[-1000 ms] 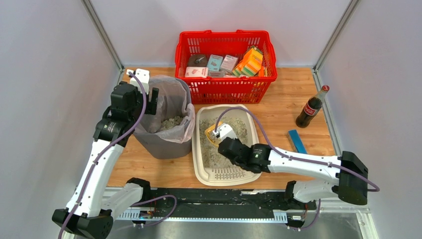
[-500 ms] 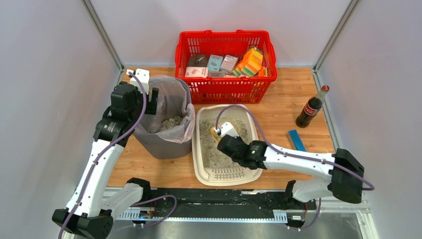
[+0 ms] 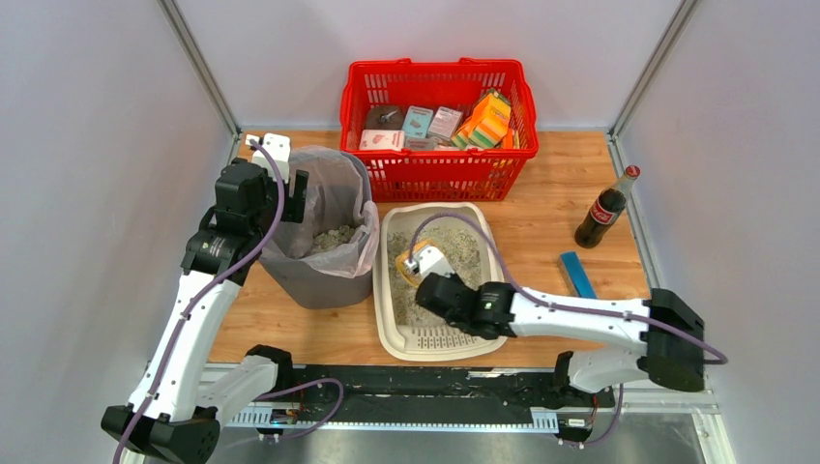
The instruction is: Clean the litter box
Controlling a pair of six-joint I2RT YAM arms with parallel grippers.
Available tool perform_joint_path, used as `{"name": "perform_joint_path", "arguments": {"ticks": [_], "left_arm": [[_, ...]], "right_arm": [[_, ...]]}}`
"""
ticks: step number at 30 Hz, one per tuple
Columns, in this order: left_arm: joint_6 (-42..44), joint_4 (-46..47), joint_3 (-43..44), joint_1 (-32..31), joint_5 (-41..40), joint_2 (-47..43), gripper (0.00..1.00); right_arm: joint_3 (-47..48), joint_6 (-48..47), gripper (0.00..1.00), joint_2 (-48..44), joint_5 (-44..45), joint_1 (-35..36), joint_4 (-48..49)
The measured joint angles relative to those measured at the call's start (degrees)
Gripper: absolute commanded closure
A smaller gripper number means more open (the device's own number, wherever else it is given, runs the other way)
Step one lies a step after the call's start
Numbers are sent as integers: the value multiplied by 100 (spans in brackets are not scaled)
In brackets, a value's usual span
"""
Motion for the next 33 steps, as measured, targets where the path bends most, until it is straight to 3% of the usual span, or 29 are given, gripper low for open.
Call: {"name": "perform_joint_path", "arguments": {"ticks": [6,10,25,33], "left_arm": [[-7,2,0,0,-9,-2,14],[-11,2,0,0,0,-4,14],[-15,33,0,0,4,-59,15],[-76,35,0,0,168,-48,16]], "right_arm": [[688,103,100,1043,507,382,-282],[232,177,100,522,181,175,0],[245,304,100,-127,562,136,-466],[739,302,100,-442,601,37,-1416]]}}
